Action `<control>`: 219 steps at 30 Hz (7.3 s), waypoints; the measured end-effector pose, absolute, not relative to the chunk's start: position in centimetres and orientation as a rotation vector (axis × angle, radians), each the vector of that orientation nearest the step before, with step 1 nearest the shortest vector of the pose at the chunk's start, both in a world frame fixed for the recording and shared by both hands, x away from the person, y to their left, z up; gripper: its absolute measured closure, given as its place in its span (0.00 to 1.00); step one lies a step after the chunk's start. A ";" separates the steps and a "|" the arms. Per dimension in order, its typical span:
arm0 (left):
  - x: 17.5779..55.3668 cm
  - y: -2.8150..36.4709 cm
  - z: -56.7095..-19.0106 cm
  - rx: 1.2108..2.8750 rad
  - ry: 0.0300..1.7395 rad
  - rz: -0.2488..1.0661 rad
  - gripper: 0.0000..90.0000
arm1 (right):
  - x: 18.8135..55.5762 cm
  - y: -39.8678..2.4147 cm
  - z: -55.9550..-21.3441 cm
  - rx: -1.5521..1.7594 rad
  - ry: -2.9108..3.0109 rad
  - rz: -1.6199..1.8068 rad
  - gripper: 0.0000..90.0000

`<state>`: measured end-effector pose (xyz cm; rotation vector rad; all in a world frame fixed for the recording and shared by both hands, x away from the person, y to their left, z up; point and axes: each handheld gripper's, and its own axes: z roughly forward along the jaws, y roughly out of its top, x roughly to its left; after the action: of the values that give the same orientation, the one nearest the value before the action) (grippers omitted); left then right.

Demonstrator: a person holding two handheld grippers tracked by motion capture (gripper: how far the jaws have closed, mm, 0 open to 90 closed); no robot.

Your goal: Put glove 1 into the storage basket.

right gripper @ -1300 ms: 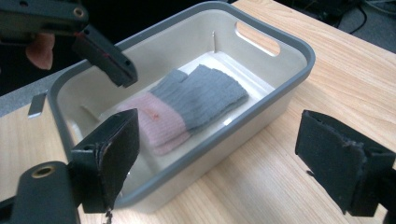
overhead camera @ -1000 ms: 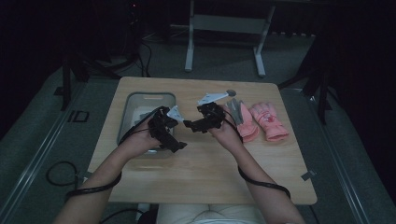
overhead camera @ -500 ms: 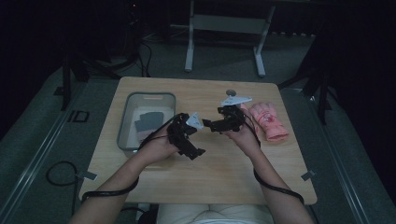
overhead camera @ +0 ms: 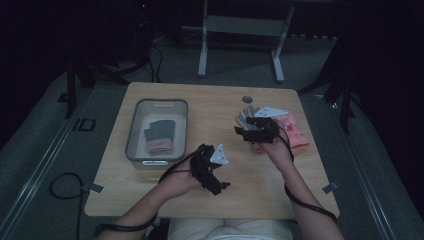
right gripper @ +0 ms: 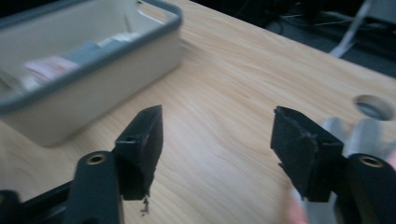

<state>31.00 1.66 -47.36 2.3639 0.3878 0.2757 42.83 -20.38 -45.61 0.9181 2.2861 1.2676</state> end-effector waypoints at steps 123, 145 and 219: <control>27.5 5.8 -56.7 2.283 0.542 0.369 0.00 | 43.5 -31.8 -47.0 1.405 2.039 1.021 0.68; 27.4 5.7 -56.9 2.292 0.563 0.376 0.00 | 50.4 -36.1 -49.2 1.355 2.121 0.765 0.56; 27.4 6.5 -56.6 2.208 0.508 0.290 0.01 | 40.3 -33.1 -50.9 1.696 1.957 0.789 0.91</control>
<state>27.39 6.49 -56.56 2.2077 0.5080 0.2899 40.33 -33.11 -50.87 1.6959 1.9567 0.7889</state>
